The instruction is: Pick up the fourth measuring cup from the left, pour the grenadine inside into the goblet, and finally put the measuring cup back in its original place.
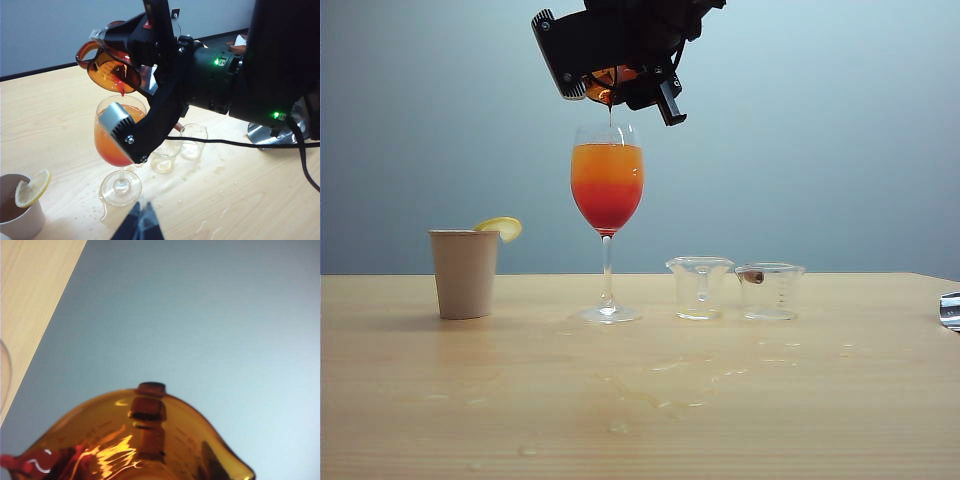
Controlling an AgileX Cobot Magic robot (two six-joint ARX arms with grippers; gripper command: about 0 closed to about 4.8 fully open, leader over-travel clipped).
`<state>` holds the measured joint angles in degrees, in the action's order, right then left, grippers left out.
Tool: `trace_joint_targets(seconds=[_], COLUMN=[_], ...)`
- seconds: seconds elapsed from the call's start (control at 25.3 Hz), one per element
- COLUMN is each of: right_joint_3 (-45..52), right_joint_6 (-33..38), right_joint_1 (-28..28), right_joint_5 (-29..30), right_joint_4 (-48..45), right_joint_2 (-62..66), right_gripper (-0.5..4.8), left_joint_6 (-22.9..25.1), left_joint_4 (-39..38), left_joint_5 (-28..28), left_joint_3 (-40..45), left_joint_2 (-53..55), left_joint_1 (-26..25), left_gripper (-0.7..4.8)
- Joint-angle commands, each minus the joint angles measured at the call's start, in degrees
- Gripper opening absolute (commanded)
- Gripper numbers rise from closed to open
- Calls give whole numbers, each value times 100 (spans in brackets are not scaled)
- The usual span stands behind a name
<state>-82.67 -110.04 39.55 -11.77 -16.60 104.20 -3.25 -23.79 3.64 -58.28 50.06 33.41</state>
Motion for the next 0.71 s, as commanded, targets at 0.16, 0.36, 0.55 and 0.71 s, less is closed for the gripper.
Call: trace_joint_targets(seconds=[0.16, 0.36, 0.55, 0.71], right_joint_3=[-44, -44, -44, -44], right_joint_6=[-13, -11, -13, -4], right_joint_1=[9, 9, 11, 13], right_joint_5=[31, 33, 39, 157], right_joint_4=[-173, -173, -173, -168], right_joint_2=[-24, -26, -26, -26], right_gripper=[147, 147, 147, 147], left_joint_6=[28, 28, 28, 28], left_joint_4=[77, 77, 77, 77], left_joint_5=[26, 26, 26, 26], left_joint_3=[-20, -20, -20, -20], left_joint_2=[-15, -15, -15, -15], left_joint_1=[-4, -4, -4, -4], left_gripper=[-6, -6, -6, -6])
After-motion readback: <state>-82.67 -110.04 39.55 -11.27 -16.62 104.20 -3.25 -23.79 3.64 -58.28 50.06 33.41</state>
